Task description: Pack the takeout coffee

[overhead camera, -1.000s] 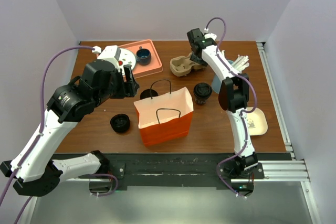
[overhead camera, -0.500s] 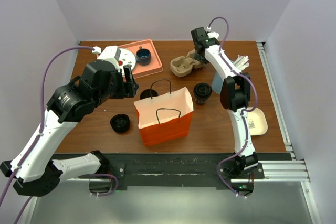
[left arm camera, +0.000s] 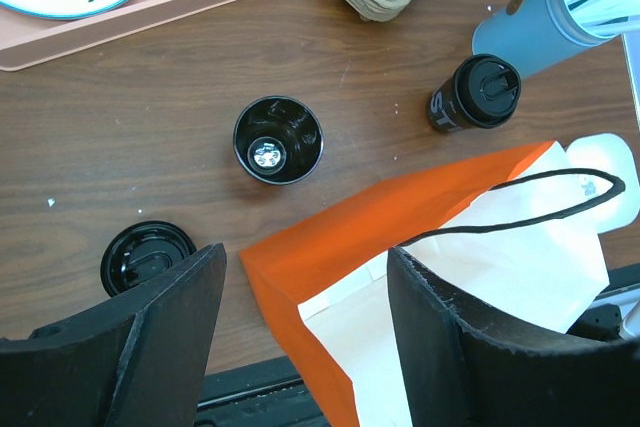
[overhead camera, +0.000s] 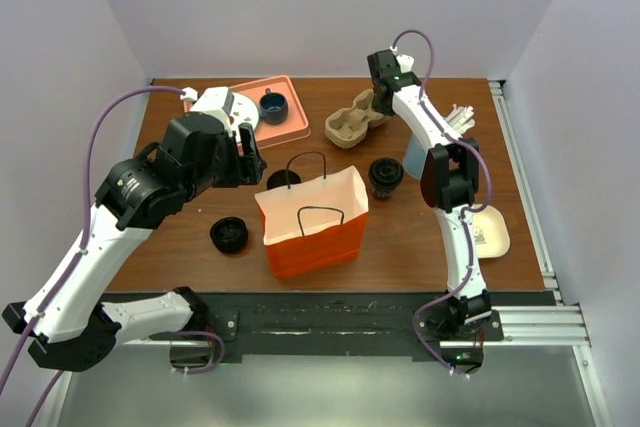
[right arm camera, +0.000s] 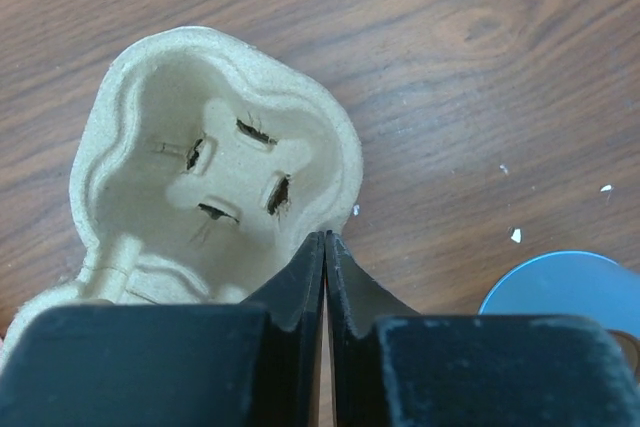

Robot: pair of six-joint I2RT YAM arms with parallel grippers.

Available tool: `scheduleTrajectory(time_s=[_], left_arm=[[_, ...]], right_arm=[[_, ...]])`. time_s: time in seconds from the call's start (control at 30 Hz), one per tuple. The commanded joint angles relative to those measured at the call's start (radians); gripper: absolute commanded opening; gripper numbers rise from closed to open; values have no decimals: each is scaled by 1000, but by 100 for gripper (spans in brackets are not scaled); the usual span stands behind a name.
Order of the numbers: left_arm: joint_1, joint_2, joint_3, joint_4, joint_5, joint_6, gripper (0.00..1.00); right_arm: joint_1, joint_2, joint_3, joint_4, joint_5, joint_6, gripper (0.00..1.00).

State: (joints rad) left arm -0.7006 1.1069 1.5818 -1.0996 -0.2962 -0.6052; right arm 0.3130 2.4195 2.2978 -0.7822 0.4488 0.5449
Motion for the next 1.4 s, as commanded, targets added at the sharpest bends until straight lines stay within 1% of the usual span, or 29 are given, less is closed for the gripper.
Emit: scheduleTrajectory(time_s=[0.0, 0.47, 0.53, 0.57, 0.63, 0.7, 0.73, 0.8, 0.93, 1.1, 1.27, 1.37], left_arm=[[6, -4, 33, 26, -9, 12, 71], [6, -10, 32, 17, -6, -5, 70], [6, -12, 29, 17, -3, -5, 70], [4, -12, 27, 18, -3, -7, 70], [4, -10, 21, 23, 2, -7, 71], [4, -7, 24, 24, 6, -4, 71], [4, -5, 24, 24, 6, -1, 71], [4, -2, 26, 26, 11, 4, 71], [6, 4, 24, 23, 23, 13, 71], [6, 7, 18, 20, 43, 31, 71], [6, 13, 23, 15, 48, 53, 71], [6, 19, 21, 14, 52, 65, 71]], right_arm=[[-9, -45, -3, 52, -33, -34, 0], [-14, -85, 40, 70, -45, -40, 0], [-14, -68, 67, 38, -59, 6, 5], [-9, -63, 77, 29, -68, 19, 12], [12, -65, 81, 18, -52, 55, 20], [26, -73, 71, 26, -35, 84, 30], [31, -71, 71, 29, -33, 92, 32], [46, -59, 83, 24, -15, 116, 33], [70, -20, 109, 9, 13, 150, 41], [107, 3, 124, 11, 83, 176, 45], [109, 6, 95, -2, 126, 202, 48], [109, 16, 89, 4, 114, 222, 49]])
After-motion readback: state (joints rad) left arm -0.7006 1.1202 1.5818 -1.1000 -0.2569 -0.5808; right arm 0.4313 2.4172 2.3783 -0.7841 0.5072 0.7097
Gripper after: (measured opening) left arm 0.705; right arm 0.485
